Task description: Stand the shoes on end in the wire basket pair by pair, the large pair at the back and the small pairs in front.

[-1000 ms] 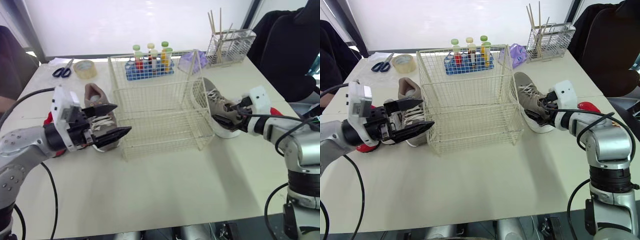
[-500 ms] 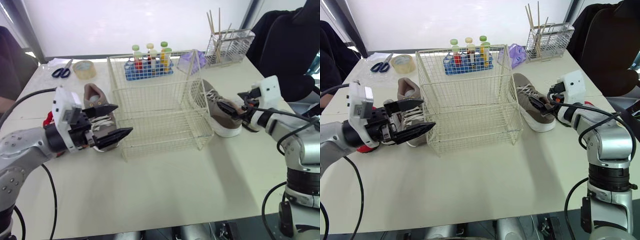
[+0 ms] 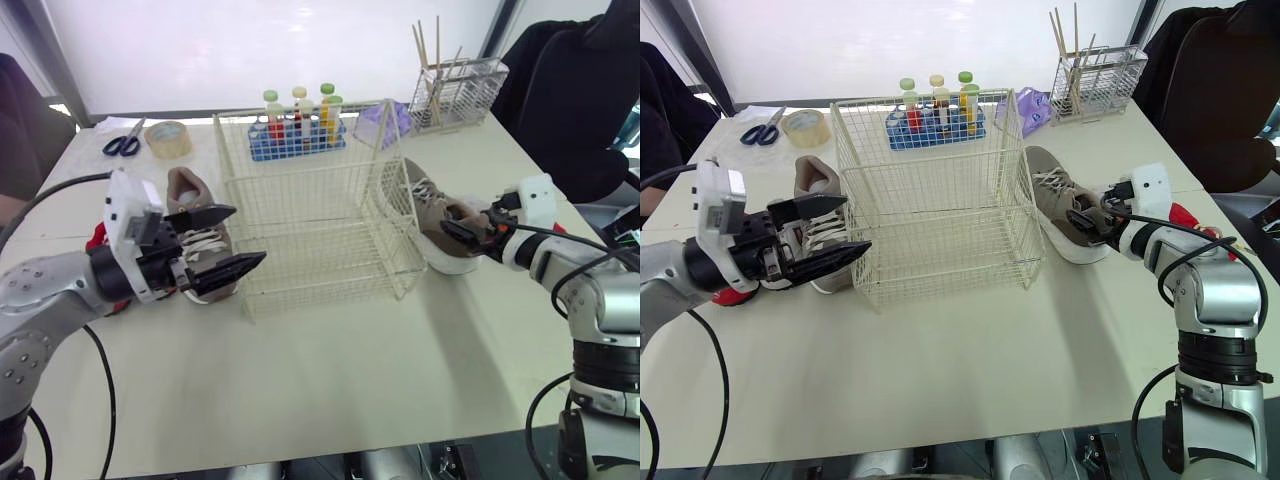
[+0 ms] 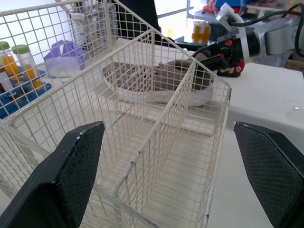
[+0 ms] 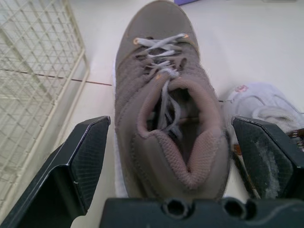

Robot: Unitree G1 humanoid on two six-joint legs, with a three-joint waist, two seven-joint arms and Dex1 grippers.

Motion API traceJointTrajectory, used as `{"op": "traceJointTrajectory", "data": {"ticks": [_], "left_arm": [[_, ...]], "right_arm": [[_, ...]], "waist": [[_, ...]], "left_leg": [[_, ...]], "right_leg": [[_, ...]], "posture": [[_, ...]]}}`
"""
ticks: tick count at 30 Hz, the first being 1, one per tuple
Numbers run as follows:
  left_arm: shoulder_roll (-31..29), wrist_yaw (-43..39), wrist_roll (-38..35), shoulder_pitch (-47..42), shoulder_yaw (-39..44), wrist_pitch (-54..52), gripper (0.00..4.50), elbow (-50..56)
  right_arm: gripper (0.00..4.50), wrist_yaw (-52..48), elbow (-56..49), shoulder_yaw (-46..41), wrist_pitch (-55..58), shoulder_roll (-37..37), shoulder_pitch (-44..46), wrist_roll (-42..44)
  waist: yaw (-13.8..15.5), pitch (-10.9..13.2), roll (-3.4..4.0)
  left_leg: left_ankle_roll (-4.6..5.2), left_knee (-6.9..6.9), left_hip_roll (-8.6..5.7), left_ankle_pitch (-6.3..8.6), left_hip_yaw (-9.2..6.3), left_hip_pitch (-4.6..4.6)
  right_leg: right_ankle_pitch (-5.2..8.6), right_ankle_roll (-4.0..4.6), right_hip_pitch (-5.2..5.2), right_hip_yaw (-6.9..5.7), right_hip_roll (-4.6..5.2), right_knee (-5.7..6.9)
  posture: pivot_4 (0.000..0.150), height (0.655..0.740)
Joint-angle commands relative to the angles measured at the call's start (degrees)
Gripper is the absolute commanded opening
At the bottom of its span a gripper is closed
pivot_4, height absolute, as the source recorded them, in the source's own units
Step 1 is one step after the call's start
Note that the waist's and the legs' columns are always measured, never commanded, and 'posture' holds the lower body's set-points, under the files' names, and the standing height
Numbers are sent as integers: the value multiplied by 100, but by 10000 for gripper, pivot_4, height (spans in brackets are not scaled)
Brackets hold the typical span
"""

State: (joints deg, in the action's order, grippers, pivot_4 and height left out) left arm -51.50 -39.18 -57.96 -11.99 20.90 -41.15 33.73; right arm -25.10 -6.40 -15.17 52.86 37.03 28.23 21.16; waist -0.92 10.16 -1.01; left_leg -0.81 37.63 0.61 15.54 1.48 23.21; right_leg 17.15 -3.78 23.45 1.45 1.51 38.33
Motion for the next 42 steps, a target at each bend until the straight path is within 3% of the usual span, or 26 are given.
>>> {"op": "traceJointTrajectory", "data": {"ticks": [1,21,29,32,42], "left_arm": [[-22,38,6,-100,17,17,45000,107],[-34,188,-10,-27,65,8,45000,233],[-21,237,38,-6,64,58,45000,248],[-10,240,61,-13,52,80,45000,248],[42,308,-90,-208,88,45,45000,150]], "right_arm": [[44671,-76,-80,-9,-23,20,38,79],[44671,-183,751,895,-408,-169,144,-451],[11776,-296,723,1105,-394,-116,-3,-580],[2715,-341,681,1129,-378,-116,-75,-599],[2365,-282,351,486,-829,-282,250,-375]], "waist": [[0,0,0],[-30,-3,-6],[-31,-11,-18],[-15,-14,-23],[-32,-16,-27]], "left_leg": [[0,2,0,0,0,0],[2,32,3,1,-1,-14],[2,32,3,1,-1,-19],[2,32,5,2,-2,-29],[3,31,5,2,-2,-33]], "right_leg": [[0,0,0,0,0,1],[0,0,-16,1,-4,27],[0,-1,-20,1,-4,27],[0,0,-31,1,-5,27],[0,0,-35,1,-6,26]], "posture": [[1500,7400],[1500,7400],[1500,7400],[1500,7400],[1500,7400]]}}
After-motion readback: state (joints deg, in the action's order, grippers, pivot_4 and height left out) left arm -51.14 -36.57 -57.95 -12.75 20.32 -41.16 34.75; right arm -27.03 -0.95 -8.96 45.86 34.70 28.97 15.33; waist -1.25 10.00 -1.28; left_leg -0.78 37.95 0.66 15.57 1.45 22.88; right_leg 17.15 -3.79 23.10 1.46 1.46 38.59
